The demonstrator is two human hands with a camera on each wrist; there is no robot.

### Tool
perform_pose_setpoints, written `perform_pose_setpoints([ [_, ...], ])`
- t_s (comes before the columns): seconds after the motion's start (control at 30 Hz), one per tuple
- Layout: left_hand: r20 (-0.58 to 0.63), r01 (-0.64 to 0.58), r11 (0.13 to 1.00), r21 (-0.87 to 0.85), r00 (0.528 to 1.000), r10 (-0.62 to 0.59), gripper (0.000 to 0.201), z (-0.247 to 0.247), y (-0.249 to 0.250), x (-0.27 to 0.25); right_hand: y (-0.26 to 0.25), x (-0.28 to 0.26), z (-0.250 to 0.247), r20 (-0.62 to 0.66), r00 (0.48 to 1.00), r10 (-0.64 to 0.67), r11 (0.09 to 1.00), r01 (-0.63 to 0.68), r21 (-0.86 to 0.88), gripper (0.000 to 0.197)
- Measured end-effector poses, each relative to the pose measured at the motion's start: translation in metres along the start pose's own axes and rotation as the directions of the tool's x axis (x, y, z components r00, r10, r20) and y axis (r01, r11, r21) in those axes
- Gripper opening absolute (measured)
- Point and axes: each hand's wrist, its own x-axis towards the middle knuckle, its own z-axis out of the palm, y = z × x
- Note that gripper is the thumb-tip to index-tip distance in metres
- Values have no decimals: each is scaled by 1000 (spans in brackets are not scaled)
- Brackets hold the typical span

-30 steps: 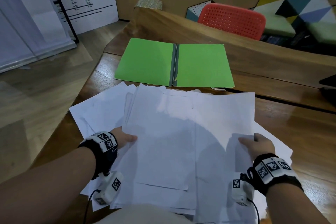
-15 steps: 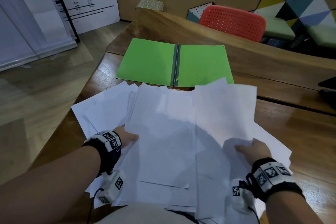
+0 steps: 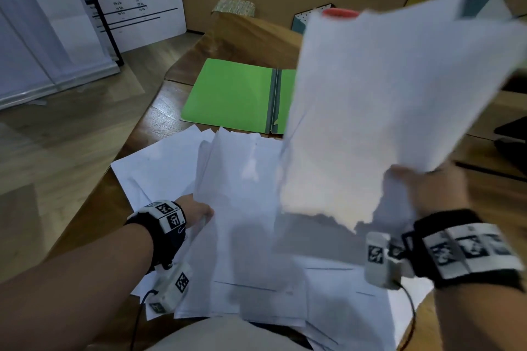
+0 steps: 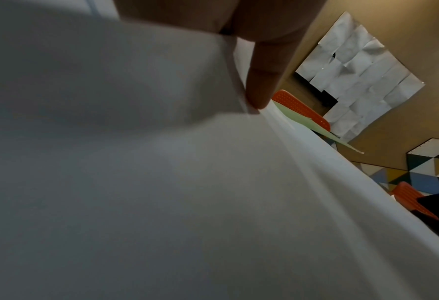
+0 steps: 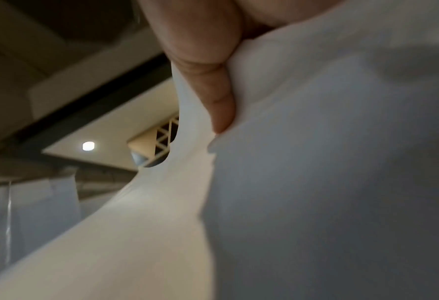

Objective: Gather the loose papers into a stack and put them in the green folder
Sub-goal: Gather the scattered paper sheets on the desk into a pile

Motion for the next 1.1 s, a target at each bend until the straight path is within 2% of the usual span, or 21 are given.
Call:
perform_pose_setpoints([
  [0.07,-11,39,990,-132,999,-41,51,-1,0,0,13,-21,40,135,991,-4,997,15,-77,23],
  [0.13,12,56,974,-220,998,-54,66,-1,0,-1,37,-38,75,252,966,57,993,-30,-111,25],
  [0.2,48,60,974,-218,998,-50,76,-1,-3,-1,53,-58,100,411,905,109,990,-62,-127,28],
  [0.27,73,39,974,-221,997,-24,79,-2,-7,3,62,-74,117,552,826,118,969,25,-245,32],
  [0.3,68,25,977,-212,998,-11,71,-3,-10,4,67,-74,121,571,813,112,955,70,-288,37],
  [0.37,58,16,981,-193,998,-5,57,-3,-17,11,72,-62,118,466,872,149,930,37,-365,49],
  [0.43,62,17,980,-199,998,-4,53,-3,-19,13,75,-46,106,256,931,260,876,-116,-469,60],
  [0.5,49,22,980,-196,999,-13,51,-3,-21,15,79,-35,95,161,915,370,791,-220,-571,74],
  [0.57,47,25,978,-206,999,-15,50,-3,-21,15,84,-31,93,233,878,419,783,-220,-582,78],
  [0.67,51,21,978,-208,999,-10,51,-1,-19,16,87,-24,90,307,874,375,850,-192,-491,53],
  [0.73,31,17,981,-195,999,-12,51,-1,-17,15,86,-18,79,224,899,376,845,-234,-481,52],
  [0.8,17,17,979,-201,1000,-13,50,0,-16,15,89,-13,67,164,899,405,830,-287,-478,52],
  [0.93,21,9,986,-166,1000,-5,50,2,-13,13,91,-19,64,199,906,373,868,-266,-419,38],
  [1.03,16,8,990,-140,1000,-6,50,2,-12,12,91,-21,58,90,931,353,918,-325,-228,44],
  [1.1,25,1,993,-121,1000,2,49,2,-12,12,94,-20,48,24,925,379,919,-373,-126,51],
])
